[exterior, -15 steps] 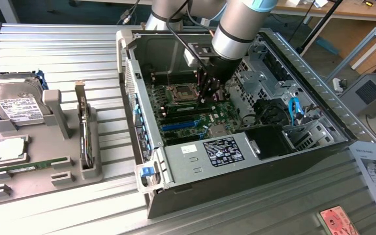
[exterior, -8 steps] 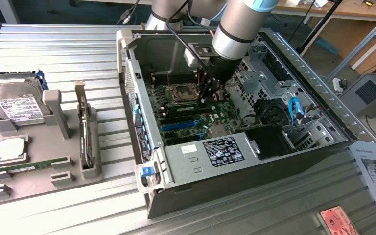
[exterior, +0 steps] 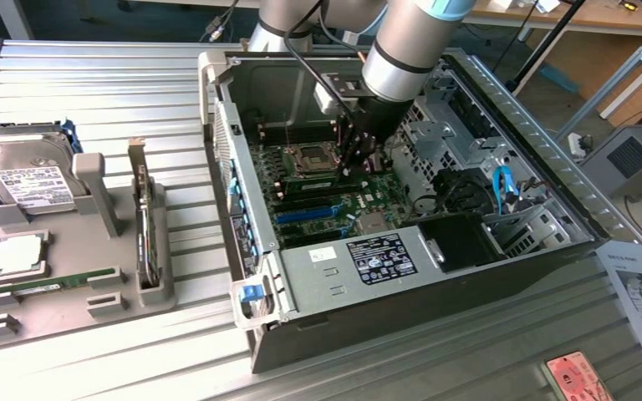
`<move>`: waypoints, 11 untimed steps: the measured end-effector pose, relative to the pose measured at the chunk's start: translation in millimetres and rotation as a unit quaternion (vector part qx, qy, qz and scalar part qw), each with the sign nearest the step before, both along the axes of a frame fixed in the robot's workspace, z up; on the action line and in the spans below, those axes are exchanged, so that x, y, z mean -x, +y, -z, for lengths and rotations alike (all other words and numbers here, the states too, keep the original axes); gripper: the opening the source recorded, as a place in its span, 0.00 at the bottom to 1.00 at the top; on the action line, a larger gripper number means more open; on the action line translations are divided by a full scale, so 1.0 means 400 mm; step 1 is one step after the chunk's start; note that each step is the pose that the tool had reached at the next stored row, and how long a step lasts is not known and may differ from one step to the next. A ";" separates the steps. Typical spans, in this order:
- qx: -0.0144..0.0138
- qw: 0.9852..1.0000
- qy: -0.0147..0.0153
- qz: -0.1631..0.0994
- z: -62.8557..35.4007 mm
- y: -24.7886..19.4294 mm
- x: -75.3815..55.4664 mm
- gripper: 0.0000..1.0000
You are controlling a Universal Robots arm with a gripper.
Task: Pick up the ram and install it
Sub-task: 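Insert the ram into the slot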
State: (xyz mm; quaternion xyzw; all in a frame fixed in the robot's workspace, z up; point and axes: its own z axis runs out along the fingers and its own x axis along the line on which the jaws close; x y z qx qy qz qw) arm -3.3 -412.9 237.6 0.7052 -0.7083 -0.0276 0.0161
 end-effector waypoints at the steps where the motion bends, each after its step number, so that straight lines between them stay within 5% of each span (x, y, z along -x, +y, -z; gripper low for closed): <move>1: 0.000 1.000 0.000 0.000 0.000 0.000 0.000 0.12; 5: 0.000 1.000 -0.003 0.000 0.000 0.000 0.000 0.12; 11: 0.000 1.000 -0.003 0.000 0.000 0.000 0.001 0.12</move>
